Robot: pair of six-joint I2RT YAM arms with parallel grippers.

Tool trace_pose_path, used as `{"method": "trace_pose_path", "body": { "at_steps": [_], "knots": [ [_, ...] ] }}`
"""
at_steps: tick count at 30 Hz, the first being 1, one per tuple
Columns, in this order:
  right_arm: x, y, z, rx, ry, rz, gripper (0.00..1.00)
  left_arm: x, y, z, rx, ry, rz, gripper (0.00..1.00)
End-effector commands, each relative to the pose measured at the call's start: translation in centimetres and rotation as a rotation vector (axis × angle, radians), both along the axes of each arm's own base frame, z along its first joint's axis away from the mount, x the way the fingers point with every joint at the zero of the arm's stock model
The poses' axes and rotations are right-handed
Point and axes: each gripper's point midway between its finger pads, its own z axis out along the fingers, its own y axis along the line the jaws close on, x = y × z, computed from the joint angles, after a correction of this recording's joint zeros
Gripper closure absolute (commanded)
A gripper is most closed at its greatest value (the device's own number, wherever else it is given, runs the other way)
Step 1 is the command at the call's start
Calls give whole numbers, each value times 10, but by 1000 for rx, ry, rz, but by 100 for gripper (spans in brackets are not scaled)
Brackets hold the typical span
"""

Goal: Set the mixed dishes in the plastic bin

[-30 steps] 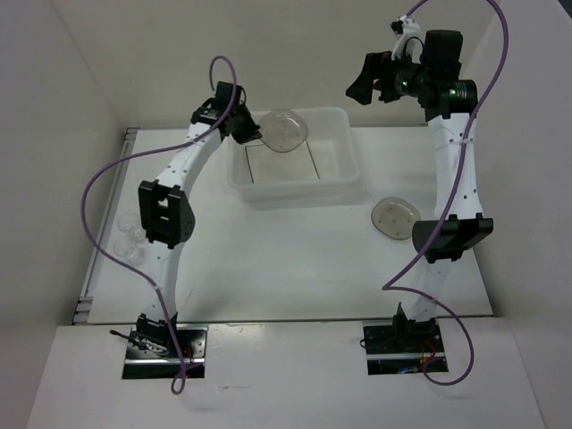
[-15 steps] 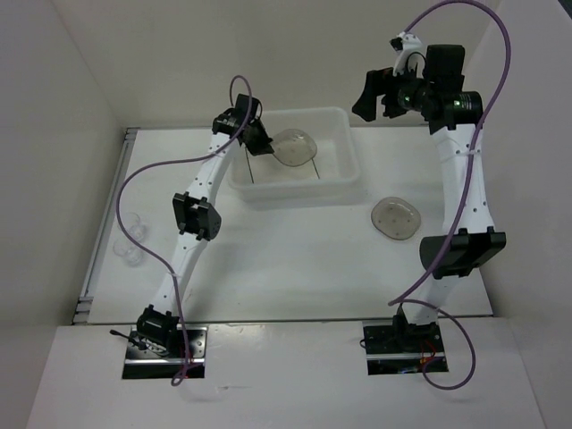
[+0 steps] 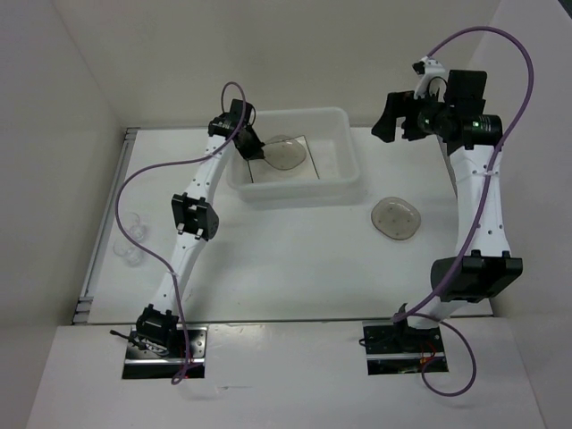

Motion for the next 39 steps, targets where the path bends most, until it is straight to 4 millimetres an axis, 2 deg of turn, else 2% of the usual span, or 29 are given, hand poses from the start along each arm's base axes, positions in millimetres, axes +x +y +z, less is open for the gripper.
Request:
{"method": "trace_pose_path", "body": {
  "at_steps": [1, 2, 3, 5, 6, 7, 8, 9, 11, 12, 14, 16, 17, 18, 20, 21, 22, 23, 25, 26, 28, 29, 30, 31, 32, 33, 35, 36, 39],
  "knots": [
    [-8, 4, 16, 18, -59, 14, 0, -6, -2, -20, -26, 60, 10, 96],
    [-12, 4, 16, 18, -59, 14, 0, -6, -2, -20, -26, 60, 10, 93],
    [-12, 5, 5, 27, -28, 10, 0, -9, -1, -21, -23, 73, 11, 82],
    [-17, 1, 6, 35, -38, -30, 0, -10, 4, -24, -1, 81, 24, 59],
    [-16, -1, -8, 43, -12, -58, 0, -14, 5, -26, 4, 97, 24, 49],
    [-23, -3, -5, 51, -27, -90, 0, -16, 7, -33, 16, 114, 30, 40],
    [-26, -5, -10, 60, -23, -114, 0, -19, 8, -34, 20, 126, 30, 38],
    [-27, -12, -30, 74, 6, -166, 0, -19, 8, -34, 20, 126, 30, 35],
    [-44, -14, -27, 92, -33, -207, 0, -23, 11, -37, 32, 151, 46, 28],
    [-47, -20, -47, 112, 0, -257, 0, -22, 12, -31, 36, 139, 51, 28],
    [-60, -28, -66, 155, 44, -322, 0, -18, 22, -11, 74, 95, 84, 25],
    [-64, -48, -84, 249, 117, -449, 0, -14, 27, 23, 81, 31, 115, 24],
    [-68, -50, -105, 279, 180, -479, 0, -12, 31, 36, 93, 5, 131, 24],
    [-71, -46, -113, 324, 218, -482, 0, -11, 31, 64, 75, -49, 133, 24],
    [-81, -34, -131, 376, 290, -457, 2, -10, 31, 91, 56, -103, 136, 24],
    [-83, -25, -133, 433, 318, -437, 3, -11, 29, 117, 32, -148, 131, 24],
    [-87, -22, -152, 460, 388, -449, 4, -13, 30, 130, 32, -171, 124, 22],
    [-87, -28, -161, 517, 437, -508, 6, -18, 29, 153, 9, -206, 116, 22],
    [-91, -36, -194, 561, 548, -588, 7, -29, 27, 183, -16, -243, 90, 22],
    [-94, -48, -207, 587, 584, -658, 7, -34, 22, 193, -41, -255, 54, 22],
    [-94, -62, -227, 604, 641, -727, 9, -45, 17, 219, -76, -291, 17, 22],
    [-93, -72, -233, 623, 659, -767, 9, -55, 7, 225, -97, -289, -28, 22],
    [-92, -93, -245, 664, 687, -839, 12, -68, 2, 238, -100, -299, -57, 22],
    [-94, -104, -246, 678, 678, -870, 15, -74, 2, 244, -99, -300, -71, 22],
    [-88, -120, -249, 680, 681, -915, 18, -86, -9, 248, -93, -300, -106, 21],
    [-90, -142, -253, 674, 668, -977, 19, -100, -7, 256, -76, -295, -118, 21],
    [-88, -156, -254, 666, 656, -1008, 19, -108, -7, 263, -14, -327, -155, 21],
    [-89, -158, -259, 646, 664, -1013, 19, -123, -14, 280, -8, -355, -165, 21],
    [-90, -165, -263, 592, 655, -1016, 19, -133, -23, 281, 17, -358, -198, 21]
  ]
}}
